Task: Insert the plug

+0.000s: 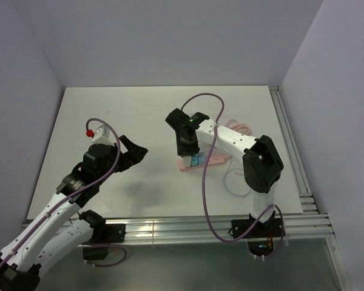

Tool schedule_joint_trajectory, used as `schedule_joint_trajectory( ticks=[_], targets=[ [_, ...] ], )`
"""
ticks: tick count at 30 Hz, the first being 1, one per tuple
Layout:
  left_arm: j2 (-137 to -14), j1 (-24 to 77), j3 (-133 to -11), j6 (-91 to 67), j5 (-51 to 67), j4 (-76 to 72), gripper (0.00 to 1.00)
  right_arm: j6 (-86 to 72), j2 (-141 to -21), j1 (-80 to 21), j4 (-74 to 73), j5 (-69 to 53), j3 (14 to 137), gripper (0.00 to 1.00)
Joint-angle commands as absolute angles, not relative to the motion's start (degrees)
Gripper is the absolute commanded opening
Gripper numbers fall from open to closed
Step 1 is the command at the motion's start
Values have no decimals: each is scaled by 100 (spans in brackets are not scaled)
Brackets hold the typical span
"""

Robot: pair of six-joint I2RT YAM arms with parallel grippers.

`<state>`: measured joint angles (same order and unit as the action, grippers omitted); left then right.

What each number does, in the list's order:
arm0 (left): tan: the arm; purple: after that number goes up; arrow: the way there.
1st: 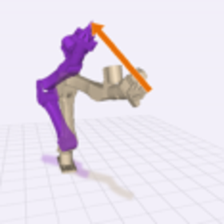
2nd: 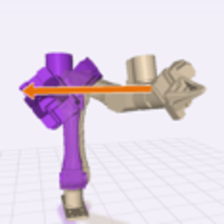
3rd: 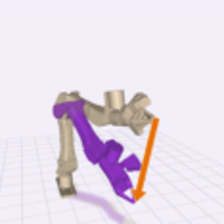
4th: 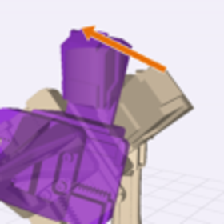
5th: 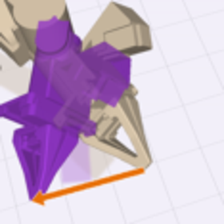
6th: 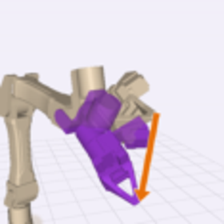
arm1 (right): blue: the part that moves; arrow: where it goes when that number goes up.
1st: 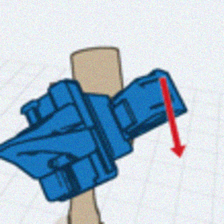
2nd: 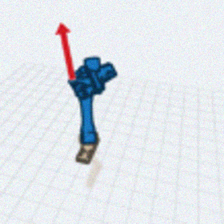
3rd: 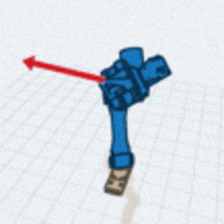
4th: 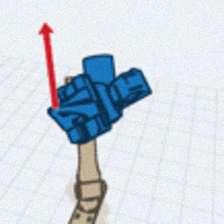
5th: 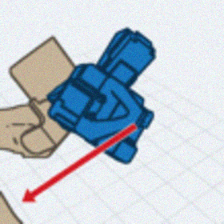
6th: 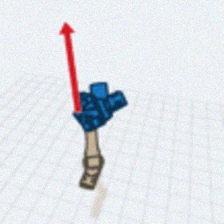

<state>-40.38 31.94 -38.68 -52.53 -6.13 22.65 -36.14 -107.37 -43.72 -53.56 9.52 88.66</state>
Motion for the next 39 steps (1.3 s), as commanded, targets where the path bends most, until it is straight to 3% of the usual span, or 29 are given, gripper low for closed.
schedule_joint_trajectory(
  ticks=[1,39],
  targets=[
    [-4025,3164,-3982,-5115,-527,2171,99,-3603,-10538,-4359,-5265,914,8833,0],
    [-3990,3164,-3981,-5080,-448,2153,99,-2927,-11250,-4377,-5439,1054,9307,0]
  ],
)
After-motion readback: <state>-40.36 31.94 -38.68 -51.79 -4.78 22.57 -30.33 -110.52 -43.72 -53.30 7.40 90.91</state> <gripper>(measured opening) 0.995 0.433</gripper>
